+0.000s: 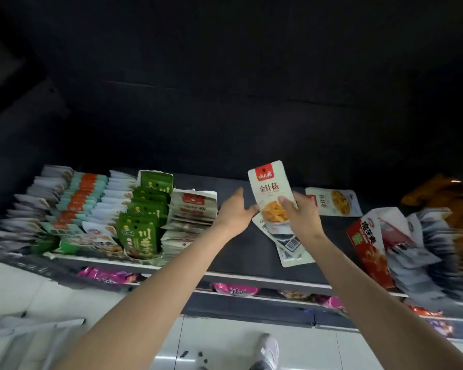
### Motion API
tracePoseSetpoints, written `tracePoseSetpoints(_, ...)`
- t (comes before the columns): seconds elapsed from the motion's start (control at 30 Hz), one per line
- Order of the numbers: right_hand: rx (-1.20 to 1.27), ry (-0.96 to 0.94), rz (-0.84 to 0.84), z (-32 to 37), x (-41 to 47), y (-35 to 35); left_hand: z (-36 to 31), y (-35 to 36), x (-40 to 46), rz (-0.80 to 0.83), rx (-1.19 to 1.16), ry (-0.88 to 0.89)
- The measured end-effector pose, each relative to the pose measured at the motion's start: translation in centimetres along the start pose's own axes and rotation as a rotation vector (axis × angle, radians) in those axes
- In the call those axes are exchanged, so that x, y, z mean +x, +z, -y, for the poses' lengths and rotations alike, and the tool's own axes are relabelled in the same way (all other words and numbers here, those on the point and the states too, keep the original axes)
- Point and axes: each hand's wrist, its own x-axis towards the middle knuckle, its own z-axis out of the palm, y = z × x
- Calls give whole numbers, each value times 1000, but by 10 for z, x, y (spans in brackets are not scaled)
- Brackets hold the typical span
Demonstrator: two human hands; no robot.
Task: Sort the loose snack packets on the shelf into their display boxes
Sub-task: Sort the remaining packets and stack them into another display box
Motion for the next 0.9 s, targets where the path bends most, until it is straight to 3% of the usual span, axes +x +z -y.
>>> tracePoseSetpoints(0.13,446,-59,102,51,-12,7,-4,-52,-28,-278,-279,159)
tracePoseSetpoints(0.23,458,-126,156,78,-15,25,9,-90,-45,-461,-232,323)
tracePoseSetpoints(0.33,492,-138,180,97,-18,48,25,-118,-53,-535,-154,350)
tracePoseSetpoints(0.4,453,-129,195,100,-19,65,37,-128,-55,-547,-103,332)
tracePoseSetpoints(0.47,251,-140,196,96,-19,78,54,-131,-54,-524,1,273)
tracePoseSetpoints(0.57,-3,-234,192,86,-25,87,77,-131,-52,-397,158,143)
tracePoseSetpoints(0.67,63,-336,159,86,-30,84,82,-129,-58,-418,138,237)
tracePoseSetpoints(0.73,-35,-388,166,84,-27,85,80,-125,-58,-379,157,314)
tracePoseSetpoints(0.83,-213,-387,230,73,-25,90,73,-116,-57,-250,402,264)
tracePoseSetpoints(0.9,-182,-356,182,61,-24,88,64,-107,-56,-300,592,274)
